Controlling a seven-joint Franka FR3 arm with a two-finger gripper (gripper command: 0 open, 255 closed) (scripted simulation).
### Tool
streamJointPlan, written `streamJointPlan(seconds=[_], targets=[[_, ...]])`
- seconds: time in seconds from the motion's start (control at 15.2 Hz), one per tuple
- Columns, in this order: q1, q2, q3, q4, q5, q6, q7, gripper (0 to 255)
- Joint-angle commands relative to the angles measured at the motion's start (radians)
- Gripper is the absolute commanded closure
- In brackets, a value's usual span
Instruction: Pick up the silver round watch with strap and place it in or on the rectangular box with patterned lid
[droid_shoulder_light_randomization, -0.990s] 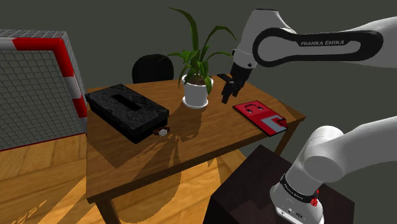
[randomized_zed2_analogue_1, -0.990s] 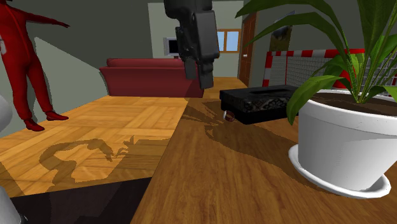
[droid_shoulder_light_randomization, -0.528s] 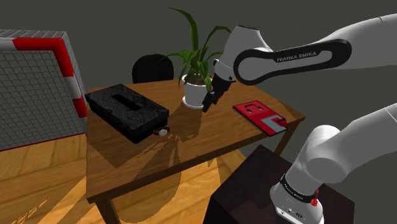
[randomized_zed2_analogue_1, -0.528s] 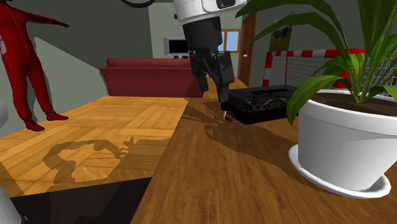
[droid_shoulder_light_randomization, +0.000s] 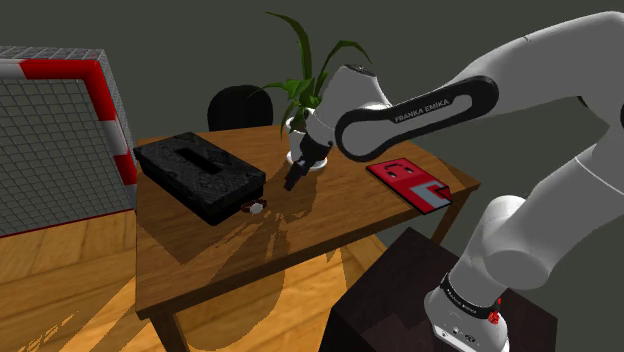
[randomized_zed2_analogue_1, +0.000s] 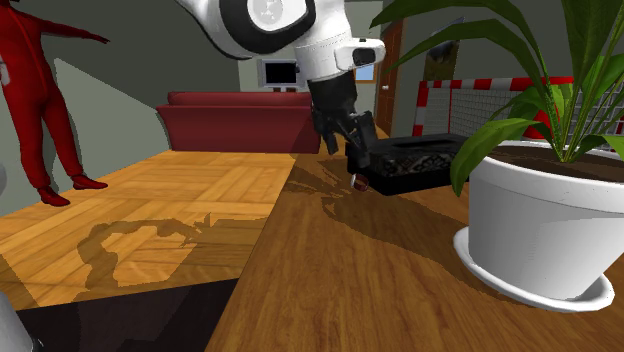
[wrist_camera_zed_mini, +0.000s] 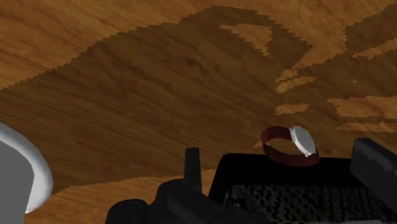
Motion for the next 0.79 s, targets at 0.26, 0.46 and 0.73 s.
streamJointPlan(seconds=[0.26,0.46,0.73], targets=[[0.043,0.183,0.051,0.076,-0.003,0.198,-0.016,0],[0.061,0.276,0.074,0.130,-0.028,0.280,-0.015,0],[0.068,0.342,0.077,0.157,-0.061,0.328,0.005,0]])
